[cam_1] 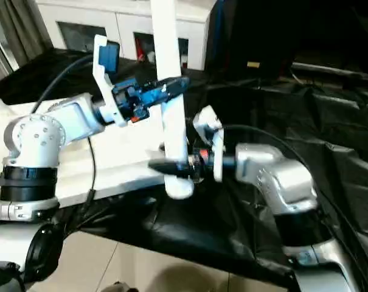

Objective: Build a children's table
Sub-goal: Rotate table base

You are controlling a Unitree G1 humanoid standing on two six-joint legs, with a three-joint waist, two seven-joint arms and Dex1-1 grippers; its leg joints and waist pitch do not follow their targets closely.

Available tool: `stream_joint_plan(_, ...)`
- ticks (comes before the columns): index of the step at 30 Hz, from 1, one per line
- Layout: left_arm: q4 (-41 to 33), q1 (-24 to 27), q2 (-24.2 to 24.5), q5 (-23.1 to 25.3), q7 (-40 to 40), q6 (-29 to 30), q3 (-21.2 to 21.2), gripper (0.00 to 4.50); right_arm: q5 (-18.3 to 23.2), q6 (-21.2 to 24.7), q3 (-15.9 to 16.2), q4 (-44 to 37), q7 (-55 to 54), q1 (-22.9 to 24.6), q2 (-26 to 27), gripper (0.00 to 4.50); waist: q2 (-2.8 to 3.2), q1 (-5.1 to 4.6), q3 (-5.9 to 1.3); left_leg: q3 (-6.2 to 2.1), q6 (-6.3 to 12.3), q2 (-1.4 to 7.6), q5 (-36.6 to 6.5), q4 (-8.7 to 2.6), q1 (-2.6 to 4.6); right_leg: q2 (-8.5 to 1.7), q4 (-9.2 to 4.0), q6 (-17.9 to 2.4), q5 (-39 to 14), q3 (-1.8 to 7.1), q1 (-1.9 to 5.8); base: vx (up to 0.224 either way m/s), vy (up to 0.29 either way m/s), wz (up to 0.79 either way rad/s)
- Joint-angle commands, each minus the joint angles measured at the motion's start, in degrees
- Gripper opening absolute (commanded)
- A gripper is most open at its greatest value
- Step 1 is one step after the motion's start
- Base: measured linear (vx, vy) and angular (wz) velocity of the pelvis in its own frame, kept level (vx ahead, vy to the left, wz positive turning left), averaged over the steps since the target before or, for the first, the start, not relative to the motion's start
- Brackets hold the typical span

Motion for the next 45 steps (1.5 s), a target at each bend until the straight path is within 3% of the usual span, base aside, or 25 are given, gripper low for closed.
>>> stream_joint_plan(1, -0.5, -1.4, 0.3, 0.8, 0.9, -0.5, -0.9, 1.82, -2.4, -0.6, -0.2, 2.2, -3.4, -1.7, 0.5, 3.53, -0.88, 0.04, -4.69, -0.91, 1.71, 2.26, -3.5, -3.34, 0.89, -4.22, -3.95, -11.9, -5.1, 2.39, 3.24, 0.000, 0.000, 0.00)
stream_joint_plan(5, -0.2, -1.7, 1.0, 2.8, 2.4, -1.1, -2.3, 1.82, -2.9, 0.9, -0.4, 3.7, -5.7, -2.9, 1.0, 3.53, -0.67, -0.13, -4.69, -0.90, 1.90, 2.30, -3.8, -3.35, 1.00, -4.07, -3.90, -12.2, -4.2, 2.36, 3.20, 0.000, 0.000, 0.00)
stream_joint_plan(18, -0.2, -2.0, 2.6, 7.3, 2.3, -4.1, -5.9, 1.82, -3.2, 5.8, 0.5, 4.4, -7.8, -4.5, 0.8, 3.53, -0.75, -0.04, -4.69, -0.89, 1.52, 2.29, -3.8, -3.39, 1.01, -4.14, -3.84, -12.3, -3.8, 2.41, 3.32, 0.000, 0.000, 0.00)
stream_joint_plan(31, -0.6, -2.2, 2.9, 7.0, 0.5, -4.0, -7.6, 1.81, -3.2, 5.7, 1.1, 4.2, -7.2, -4.6, 0.9, 3.53, -0.61, -0.02, -4.69, -0.90, 1.18, 2.30, -4.0, -3.37, 0.98, -4.20, -3.75, -12.7, -3.3, 2.42, 3.37, 0.000, 0.000, 0.00)
stream_joint_plan(45, -0.3, -2.2, 3.2, 7.0, 0.6, -3.7, -6.9, 1.81, -1.9, 6.4, 0.4, 4.9, -6.7, -4.2, 1.6, 2.27, -0.60, 0.02, -4.73, -0.91, 1.12, 2.34, -4.0, -3.38, 0.98, -4.23, -3.71, -12.8, -3.0, 2.40, 3.38, 0.000, 0.000, 0.00)
